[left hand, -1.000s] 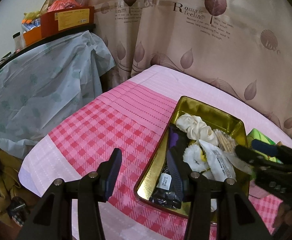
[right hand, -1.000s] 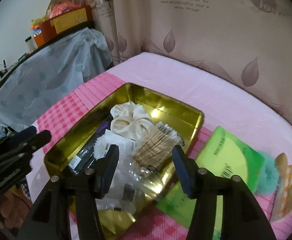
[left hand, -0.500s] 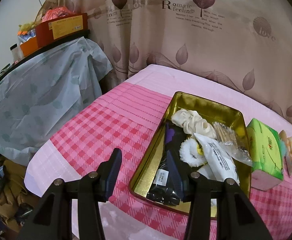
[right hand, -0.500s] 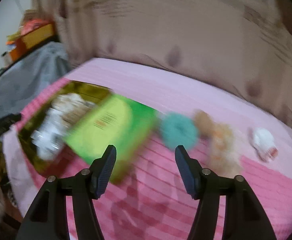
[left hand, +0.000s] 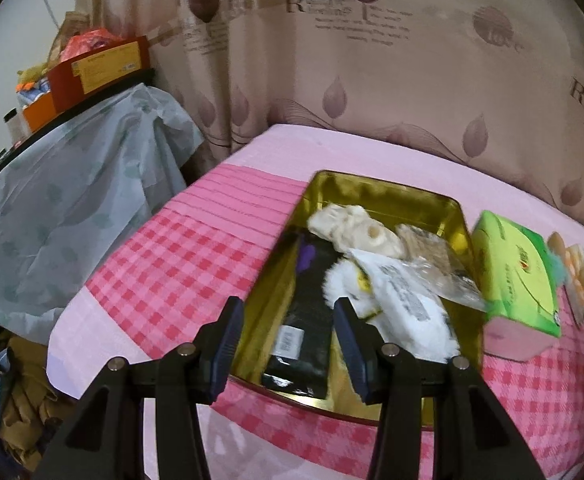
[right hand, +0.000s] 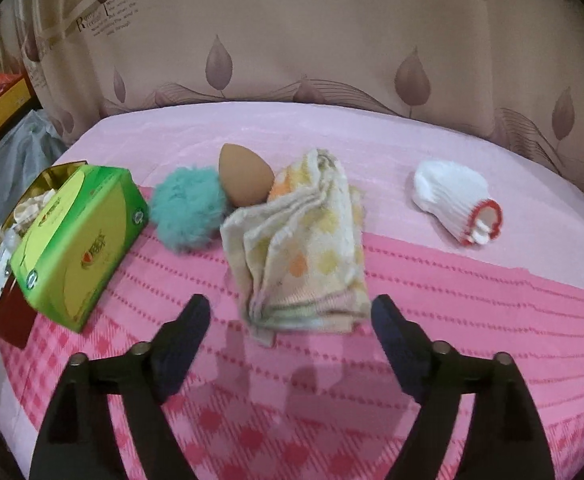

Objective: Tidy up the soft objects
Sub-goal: 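Grasp the yellow-patterned towel with the right tool and lift it, then hold the towel up with the right tool while the left tool grasps the tan sponge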

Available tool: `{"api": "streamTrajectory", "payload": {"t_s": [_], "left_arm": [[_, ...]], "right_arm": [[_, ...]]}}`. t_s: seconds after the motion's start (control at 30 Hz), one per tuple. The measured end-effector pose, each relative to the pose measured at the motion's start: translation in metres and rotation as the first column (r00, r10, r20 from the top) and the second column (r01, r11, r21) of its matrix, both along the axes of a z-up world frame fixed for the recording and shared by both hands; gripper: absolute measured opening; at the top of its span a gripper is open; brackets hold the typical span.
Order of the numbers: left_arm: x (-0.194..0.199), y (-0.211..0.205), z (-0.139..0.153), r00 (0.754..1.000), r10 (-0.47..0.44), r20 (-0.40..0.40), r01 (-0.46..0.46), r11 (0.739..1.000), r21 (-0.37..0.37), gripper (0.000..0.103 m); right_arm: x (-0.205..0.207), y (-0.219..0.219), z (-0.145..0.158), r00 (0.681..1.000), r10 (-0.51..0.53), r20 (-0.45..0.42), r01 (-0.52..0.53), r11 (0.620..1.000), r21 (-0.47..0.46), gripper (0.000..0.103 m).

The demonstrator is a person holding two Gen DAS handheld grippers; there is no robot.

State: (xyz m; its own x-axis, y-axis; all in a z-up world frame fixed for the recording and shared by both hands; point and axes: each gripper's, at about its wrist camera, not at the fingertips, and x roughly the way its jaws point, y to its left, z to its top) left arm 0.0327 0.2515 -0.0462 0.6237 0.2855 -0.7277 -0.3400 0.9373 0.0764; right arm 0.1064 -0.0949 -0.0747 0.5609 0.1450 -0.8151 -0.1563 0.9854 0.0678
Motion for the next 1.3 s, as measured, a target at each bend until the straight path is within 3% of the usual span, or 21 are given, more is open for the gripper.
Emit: {"api": "streamTrajectory", "payload": {"t_s": [0.2,0.33,0.4,0.43,0.47,0.67,0.87,1.3], "left_arm": [[0.006,-0.032,0.009,0.997,-0.074,0.003,0.074,0.997,0.002,0.048],[0.013,-0.060,0.019,0.990,-0.142,0.015,0.142,0.990,0.020,0.048],[0.019,-0.077,0.023,0.983,-0.185,0.017,0.185,0.982,0.024,0.048],[0.021,-0.084,0.024,0.979,-0.204,0.017,0.203,0.979,0.025,0.048],[0.023,-0.094,0.025,0.974,-0.227,0.017,0.226,0.974,0.026,0.048],[0.038,-0.152,0.022,0.935,-0.355,0.002,0.355,0.934,0.032,0.048],[0.051,-0.200,0.015,0.893,-0.449,-0.016,0.450,0.893,0.009,0.048],[0.088,-0.253,0.009,0.850,-0.526,-0.043,0.524,0.851,-0.043,0.048]], "right_arm": [[0.029,0.012,-0.009,1.000,-0.019,0.014,0.020,0.999,-0.038,0.085],[0.047,0.008,-0.016,0.999,-0.036,-0.001,0.036,0.999,0.001,0.085],[0.050,0.007,-0.018,0.999,-0.038,-0.003,0.038,0.999,0.009,0.076],[0.050,0.007,-0.020,0.999,-0.037,-0.005,0.037,0.999,0.006,0.064],[0.050,0.006,-0.022,0.999,-0.037,-0.009,0.037,0.999,0.007,0.058],[0.040,-0.006,-0.022,0.999,-0.039,0.006,0.039,0.999,0.033,0.040],[0.021,-0.027,-0.021,0.998,-0.065,0.010,0.064,0.997,0.049,0.039],[-0.031,-0.088,-0.019,0.988,-0.154,0.015,0.153,0.988,0.005,0.039]]}}
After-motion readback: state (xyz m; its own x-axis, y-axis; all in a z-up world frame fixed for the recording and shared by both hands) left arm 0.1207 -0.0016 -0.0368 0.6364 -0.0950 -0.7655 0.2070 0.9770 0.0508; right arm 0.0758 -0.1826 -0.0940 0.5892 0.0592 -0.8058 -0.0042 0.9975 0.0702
